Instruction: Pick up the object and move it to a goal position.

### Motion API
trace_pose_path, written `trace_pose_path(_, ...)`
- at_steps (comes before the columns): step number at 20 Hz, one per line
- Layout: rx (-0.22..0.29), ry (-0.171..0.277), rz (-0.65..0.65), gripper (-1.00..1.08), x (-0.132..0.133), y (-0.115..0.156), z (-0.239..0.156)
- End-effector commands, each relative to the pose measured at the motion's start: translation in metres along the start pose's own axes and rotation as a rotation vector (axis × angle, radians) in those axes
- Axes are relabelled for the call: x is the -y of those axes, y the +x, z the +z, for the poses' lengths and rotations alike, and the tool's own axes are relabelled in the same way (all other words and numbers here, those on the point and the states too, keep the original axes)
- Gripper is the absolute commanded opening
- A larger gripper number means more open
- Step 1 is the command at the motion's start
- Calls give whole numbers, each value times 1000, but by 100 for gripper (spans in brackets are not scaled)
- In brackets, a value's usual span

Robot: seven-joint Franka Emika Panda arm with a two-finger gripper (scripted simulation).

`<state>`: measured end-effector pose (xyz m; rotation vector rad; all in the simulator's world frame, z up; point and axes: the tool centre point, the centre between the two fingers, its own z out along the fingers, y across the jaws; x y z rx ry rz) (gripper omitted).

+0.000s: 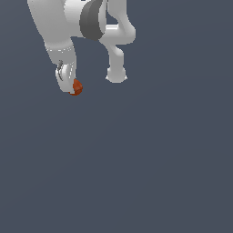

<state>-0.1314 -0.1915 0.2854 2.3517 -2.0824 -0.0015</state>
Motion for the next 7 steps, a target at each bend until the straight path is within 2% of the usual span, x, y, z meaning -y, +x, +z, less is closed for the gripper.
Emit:
trace_pose_path(1,-1,1,-1,-100,-2,4,-7)
trace_pose_path(7,-1,1,-2,-100,-1,4,-8)
